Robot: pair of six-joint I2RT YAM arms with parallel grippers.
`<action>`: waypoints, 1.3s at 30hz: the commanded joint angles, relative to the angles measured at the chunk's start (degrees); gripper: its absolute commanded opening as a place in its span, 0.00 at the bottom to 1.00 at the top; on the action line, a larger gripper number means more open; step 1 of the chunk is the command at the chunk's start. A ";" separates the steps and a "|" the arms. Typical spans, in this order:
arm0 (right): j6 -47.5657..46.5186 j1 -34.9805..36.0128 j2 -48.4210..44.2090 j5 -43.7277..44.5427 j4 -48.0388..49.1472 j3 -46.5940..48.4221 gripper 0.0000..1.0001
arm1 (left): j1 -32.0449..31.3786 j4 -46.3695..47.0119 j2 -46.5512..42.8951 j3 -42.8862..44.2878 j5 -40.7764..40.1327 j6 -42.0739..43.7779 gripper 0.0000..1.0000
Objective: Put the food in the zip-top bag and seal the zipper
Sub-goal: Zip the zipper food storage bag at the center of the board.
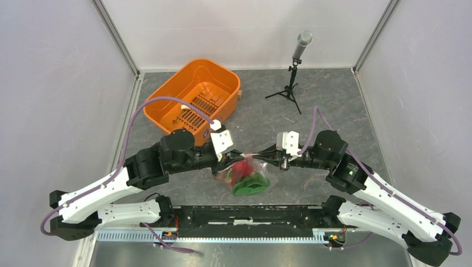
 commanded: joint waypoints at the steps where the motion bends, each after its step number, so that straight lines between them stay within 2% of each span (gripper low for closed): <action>1: 0.96 -0.18 -2.53 4.42 0.62 -1.18 0.00 | 0.21 -0.07 -3.16 -0.22 -4.34 -1.36 0.02; 4: 0.79 -0.18 -4.21 7.23 0.85 -1.81 0.00 | 0.19 -1.60 -4.51 -0.76 -6.00 -1.42 0.02; 13: 2.86 -0.22 -9.12 28.46 2.27 -6.05 0.00 | 0.21 -8.40 -11.27 -2.17 -13.81 -1.70 0.02; 18: 4.26 -0.18 -10.90 32.94 4.93 -8.19 0.00 | 0.21 -10.02 -14.15 -2.26 -15.41 -1.82 0.02; 24: 6.41 -0.19 -13.69 42.61 6.89 -10.51 0.00 | 0.21 -11.94 -15.62 -2.41 -16.81 -2.58 0.02; 29: 7.85 -0.15 -15.07 44.49 9.27 -11.51 0.00 | 0.13 -11.67 -16.97 -3.38 -18.02 -3.45 0.03; 30: 8.13 -0.20 -15.04 44.75 9.27 -11.51 0.00 | 0.21 -11.49 -17.02 -3.61 -18.13 -3.63 0.07; 32: 8.40 -0.20 -15.08 45.14 9.48 -11.60 0.00 | 0.20 -10.73 -17.03 -4.21 -18.22 -4.06 0.24; 33: 8.80 -0.21 -15.15 45.71 9.68 -11.60 0.00 | 0.21 -10.35 -16.90 -4.48 -18.51 -4.28 0.47; 34: 9.01 -0.16 -15.21 46.25 9.91 -11.81 0.00 | 0.19 -9.81 -16.90 -4.78 -19.08 -4.34 0.75; 35: 9.12 -0.15 -15.42 46.58 10.29 -11.94 0.00 | 0.21 -9.07 -16.77 -5.18 -19.62 -5.92 0.87; 37: 9.13 -0.20 -15.50 47.67 10.83 -11.91 0.00 | 0.20 -7.34 -16.61 -5.95 -20.47 -7.38 0.98; 39: 8.54 -0.17 -15.33 49.05 11.02 -11.18 0.00 | 0.16 -6.15 -16.40 -6.60 -20.71 -8.10 1.00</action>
